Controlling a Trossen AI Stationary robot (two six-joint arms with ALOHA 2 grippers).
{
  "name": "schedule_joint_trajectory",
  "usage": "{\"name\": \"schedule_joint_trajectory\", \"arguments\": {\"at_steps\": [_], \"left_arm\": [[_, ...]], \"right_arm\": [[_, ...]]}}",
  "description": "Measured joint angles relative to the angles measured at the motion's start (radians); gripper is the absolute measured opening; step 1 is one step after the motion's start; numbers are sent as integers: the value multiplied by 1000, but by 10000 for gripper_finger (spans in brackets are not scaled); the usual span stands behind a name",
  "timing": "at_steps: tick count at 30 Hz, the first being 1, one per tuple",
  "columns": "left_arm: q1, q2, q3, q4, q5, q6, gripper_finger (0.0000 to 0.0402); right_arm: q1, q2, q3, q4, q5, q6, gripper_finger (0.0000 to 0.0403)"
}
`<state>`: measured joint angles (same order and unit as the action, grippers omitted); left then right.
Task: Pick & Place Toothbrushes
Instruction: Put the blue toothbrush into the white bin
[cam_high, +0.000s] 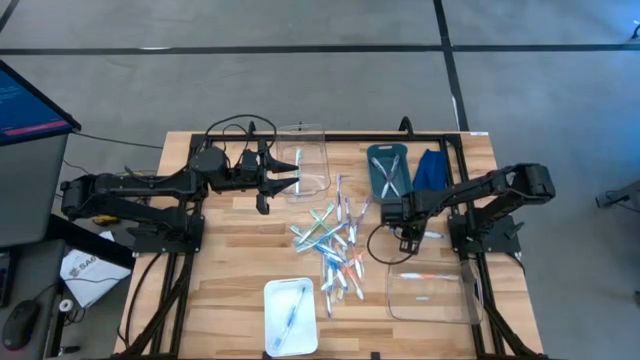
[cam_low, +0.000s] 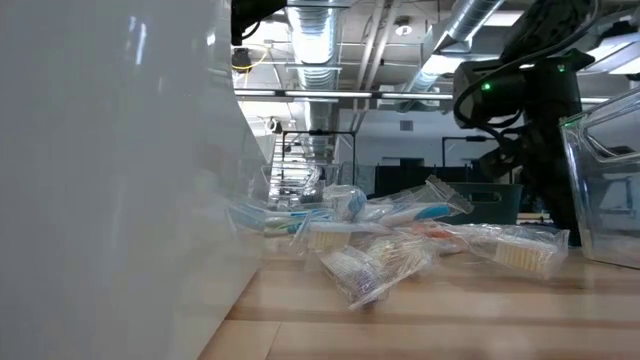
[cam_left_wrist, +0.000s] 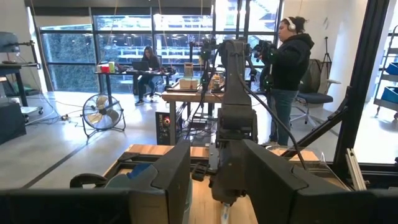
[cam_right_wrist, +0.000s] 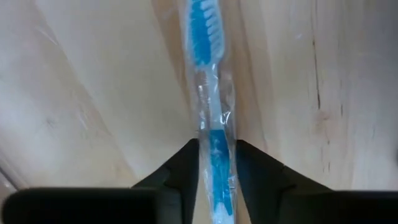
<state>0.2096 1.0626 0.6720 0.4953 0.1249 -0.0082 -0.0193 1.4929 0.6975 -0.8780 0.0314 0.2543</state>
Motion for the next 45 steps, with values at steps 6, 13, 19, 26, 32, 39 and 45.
{"name": "schedule_joint_trajectory", "arguments": {"at_steps": [6,13,19,26,32,39,45], "left_arm": [[0,0,0,-1,0,0,135],[0,0,0,-9,0,-8,135],[0,0,0,-9,0,-8,135],[0,0,0,-9,0,-8,135],[0,0,0,-9,0,-8,135],[6,0,0,-9,0,98,135],[9,0,0,-19,0,167,135]], "right_arm": [[-11,0,1,-5,4,0,21],[11,0,6,-50,7,37,4],[65,0,45,-173,12,62,1],[114,0,150,-233,58,95,0],[131,-1,295,-261,155,84,0],[129,-1,509,-312,349,52,0],[145,-36,678,-188,534,-12,0]]}}
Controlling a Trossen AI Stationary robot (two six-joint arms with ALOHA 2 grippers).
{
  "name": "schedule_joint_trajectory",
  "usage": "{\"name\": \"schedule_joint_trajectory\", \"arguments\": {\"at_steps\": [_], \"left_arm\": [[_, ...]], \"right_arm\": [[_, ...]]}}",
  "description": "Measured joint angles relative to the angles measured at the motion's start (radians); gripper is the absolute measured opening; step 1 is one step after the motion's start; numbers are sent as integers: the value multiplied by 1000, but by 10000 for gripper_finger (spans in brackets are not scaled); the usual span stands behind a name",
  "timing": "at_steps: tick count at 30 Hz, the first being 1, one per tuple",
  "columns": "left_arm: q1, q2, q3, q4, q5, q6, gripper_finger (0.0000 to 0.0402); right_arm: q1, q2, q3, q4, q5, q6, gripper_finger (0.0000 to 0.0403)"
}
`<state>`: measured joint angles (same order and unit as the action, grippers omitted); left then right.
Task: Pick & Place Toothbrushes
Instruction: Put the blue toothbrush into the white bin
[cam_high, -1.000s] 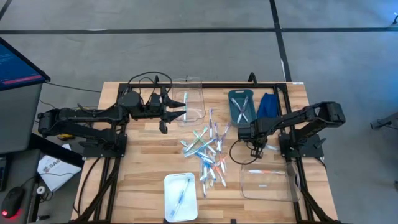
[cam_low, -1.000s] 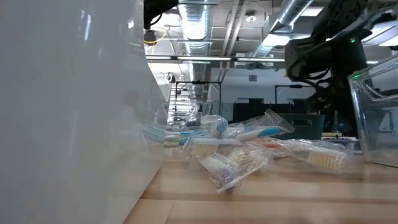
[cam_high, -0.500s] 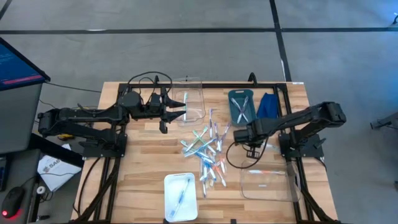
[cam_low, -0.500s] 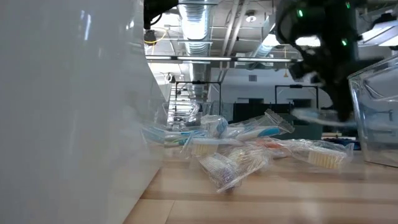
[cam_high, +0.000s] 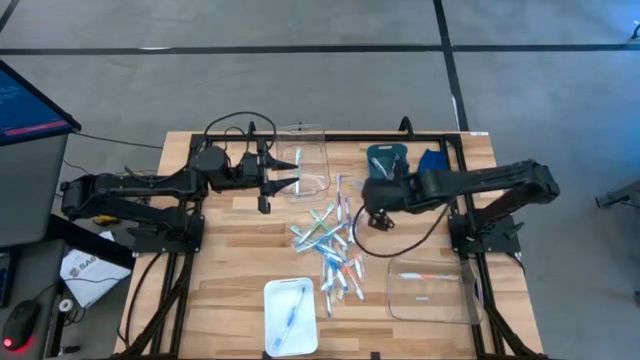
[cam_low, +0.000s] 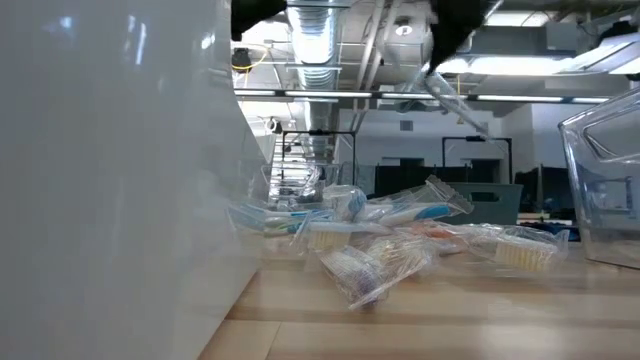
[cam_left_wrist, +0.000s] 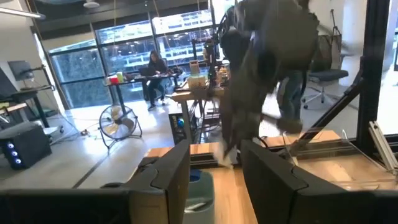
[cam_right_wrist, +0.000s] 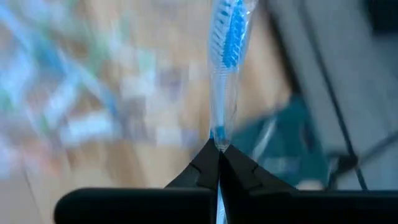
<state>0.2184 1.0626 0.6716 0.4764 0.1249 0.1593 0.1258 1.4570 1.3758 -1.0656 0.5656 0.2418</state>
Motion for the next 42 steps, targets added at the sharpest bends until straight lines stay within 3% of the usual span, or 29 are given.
{"name": "schedule_joint_trajectory", "arguments": {"at_steps": [10,20,27,33,42], "left_arm": [[-4,0,0,-22,0,0,135],[-14,0,0,-23,0,45,135],[-67,0,0,-87,0,232,145],[-128,24,0,-97,21,378,187],[-141,148,0,81,-21,381,244]], "right_arm": [[63,-131,18,618,12,-330,0],[92,-20,-50,987,-11,-564,0],[97,55,-84,1055,37,-594,0],[125,53,-114,1070,38,-625,0],[170,53,-122,1134,37,-687,0]]}}
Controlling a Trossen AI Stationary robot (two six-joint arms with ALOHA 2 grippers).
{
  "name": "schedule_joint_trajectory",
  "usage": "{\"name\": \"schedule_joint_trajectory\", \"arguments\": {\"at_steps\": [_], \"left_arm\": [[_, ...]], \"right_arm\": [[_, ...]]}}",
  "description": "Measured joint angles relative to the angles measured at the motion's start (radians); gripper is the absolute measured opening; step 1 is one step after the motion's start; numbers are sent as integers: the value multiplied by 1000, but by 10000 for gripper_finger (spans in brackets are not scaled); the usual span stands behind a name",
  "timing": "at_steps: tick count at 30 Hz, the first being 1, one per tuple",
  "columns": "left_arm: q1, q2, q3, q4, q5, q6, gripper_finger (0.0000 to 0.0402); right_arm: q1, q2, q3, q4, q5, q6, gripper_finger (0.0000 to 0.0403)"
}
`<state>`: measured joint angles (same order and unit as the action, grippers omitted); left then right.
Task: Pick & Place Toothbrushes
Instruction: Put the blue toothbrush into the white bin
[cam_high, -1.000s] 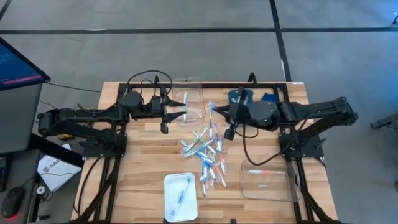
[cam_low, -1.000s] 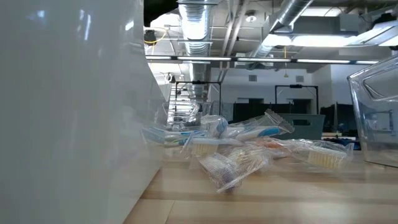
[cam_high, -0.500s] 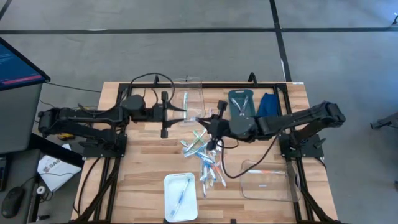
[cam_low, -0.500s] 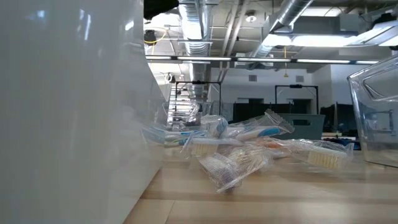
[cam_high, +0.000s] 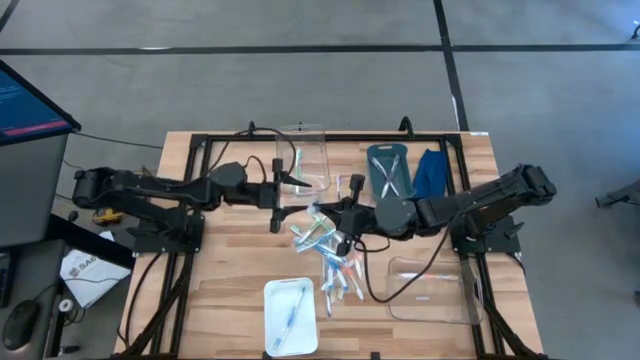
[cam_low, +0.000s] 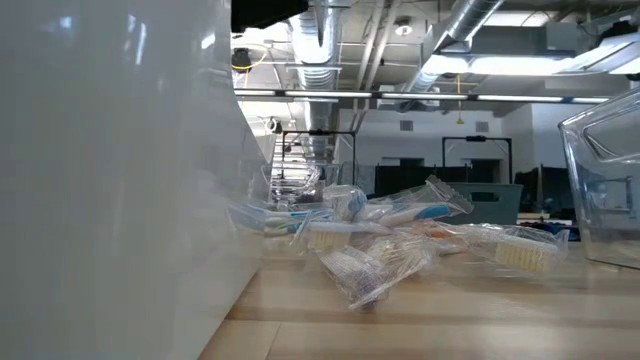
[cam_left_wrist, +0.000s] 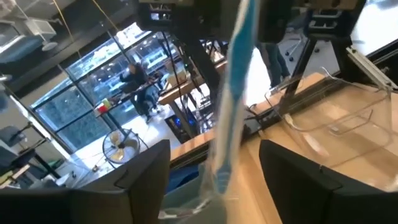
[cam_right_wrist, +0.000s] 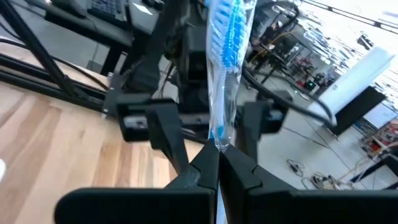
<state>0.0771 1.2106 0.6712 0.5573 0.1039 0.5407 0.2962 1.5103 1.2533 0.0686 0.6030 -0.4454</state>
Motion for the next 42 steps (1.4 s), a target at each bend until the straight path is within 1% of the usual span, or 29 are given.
{"name": "schedule_joint_trajectory", "arguments": {"at_steps": [4,11,13,17,22,26,30,31,34,36,42], "left_arm": [[-1,35,0,32,1,1,250],[-16,36,0,60,2,-2,245],[-23,35,0,76,2,-6,242],[-34,35,0,94,2,-21,237],[-33,35,0,99,2,-57,229],[-33,35,0,110,2,-59,222],[-33,35,0,119,2,-68,215],[-33,35,0,123,2,-72,212],[-32,35,0,126,-11,-76,205],[-32,35,0,126,-21,-76,198],[-32,35,0,121,-25,-76,184]], "right_arm": [[0,0,0,0,0,0,0],[-21,1,-4,-2,-9,-10,0],[-32,1,-26,36,-30,-10,0],[-47,2,-51,102,-34,-26,0],[-51,2,-51,109,-35,-26,0],[-51,2,-51,150,-53,-26,0],[-51,35,-54,174,-74,-45,0],[-51,38,-56,170,-75,-55,0],[-51,61,-48,235,-73,-82,0],[-47,65,-53,227,-58,-110,0],[-38,62,-51,232,-52,-114,0]]}}
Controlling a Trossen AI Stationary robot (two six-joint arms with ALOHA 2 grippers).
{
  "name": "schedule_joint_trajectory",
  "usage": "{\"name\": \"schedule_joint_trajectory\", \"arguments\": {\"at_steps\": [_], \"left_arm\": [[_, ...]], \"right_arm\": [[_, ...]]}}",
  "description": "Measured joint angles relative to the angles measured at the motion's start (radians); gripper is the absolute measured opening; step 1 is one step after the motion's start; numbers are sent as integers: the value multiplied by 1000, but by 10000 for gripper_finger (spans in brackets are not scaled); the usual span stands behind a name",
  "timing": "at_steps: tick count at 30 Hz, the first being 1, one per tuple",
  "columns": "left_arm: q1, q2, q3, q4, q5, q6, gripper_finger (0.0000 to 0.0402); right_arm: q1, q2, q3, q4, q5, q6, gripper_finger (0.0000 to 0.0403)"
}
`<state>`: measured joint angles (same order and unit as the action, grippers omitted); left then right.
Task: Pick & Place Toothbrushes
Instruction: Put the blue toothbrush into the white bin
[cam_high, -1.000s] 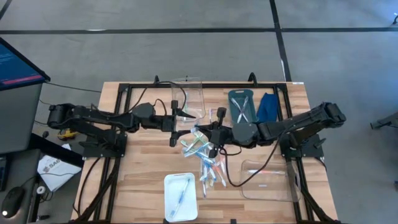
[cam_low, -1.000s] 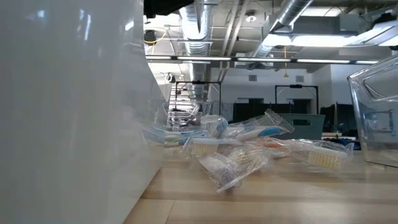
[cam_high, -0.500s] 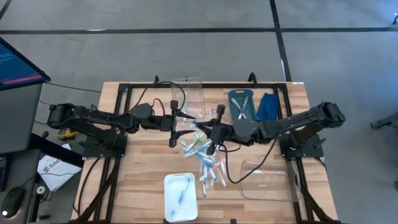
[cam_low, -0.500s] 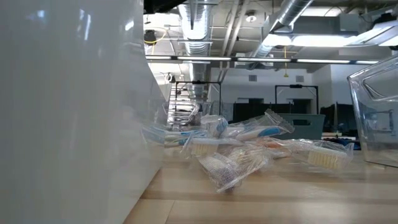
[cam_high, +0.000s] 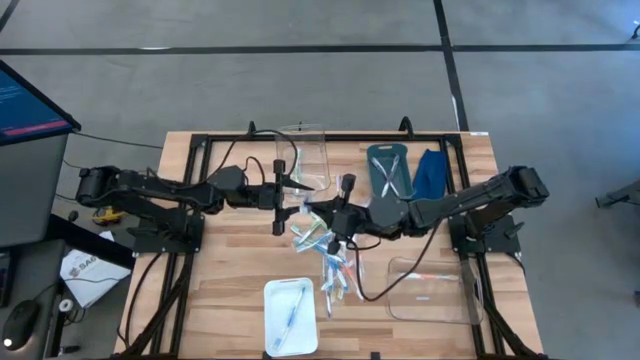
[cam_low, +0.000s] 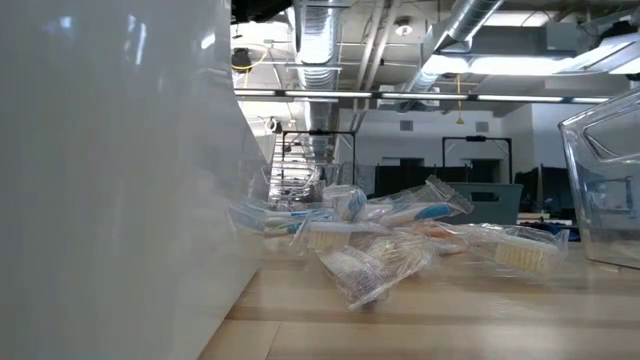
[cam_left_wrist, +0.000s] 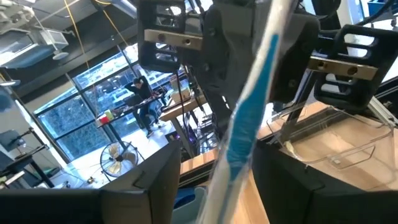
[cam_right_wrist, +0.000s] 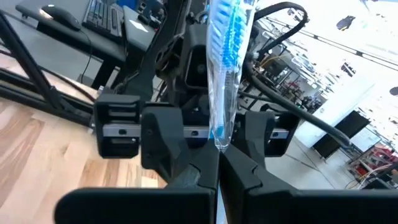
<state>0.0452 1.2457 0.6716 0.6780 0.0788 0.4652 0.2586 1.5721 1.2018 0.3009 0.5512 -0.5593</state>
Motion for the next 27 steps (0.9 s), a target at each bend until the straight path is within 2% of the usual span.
{"name": "schedule_joint_trajectory", "arguments": {"at_steps": [4,10,27], "left_arm": [[0,0,0,-1,0,0,182],[0,0,0,-2,0,0,182],[0,0,0,-3,-32,-3,177]], "right_arm": [[6,-3,0,1,7,-1,0],[10,-3,0,-9,85,-25,0],[9,-3,0,-8,82,-25,0]]}}
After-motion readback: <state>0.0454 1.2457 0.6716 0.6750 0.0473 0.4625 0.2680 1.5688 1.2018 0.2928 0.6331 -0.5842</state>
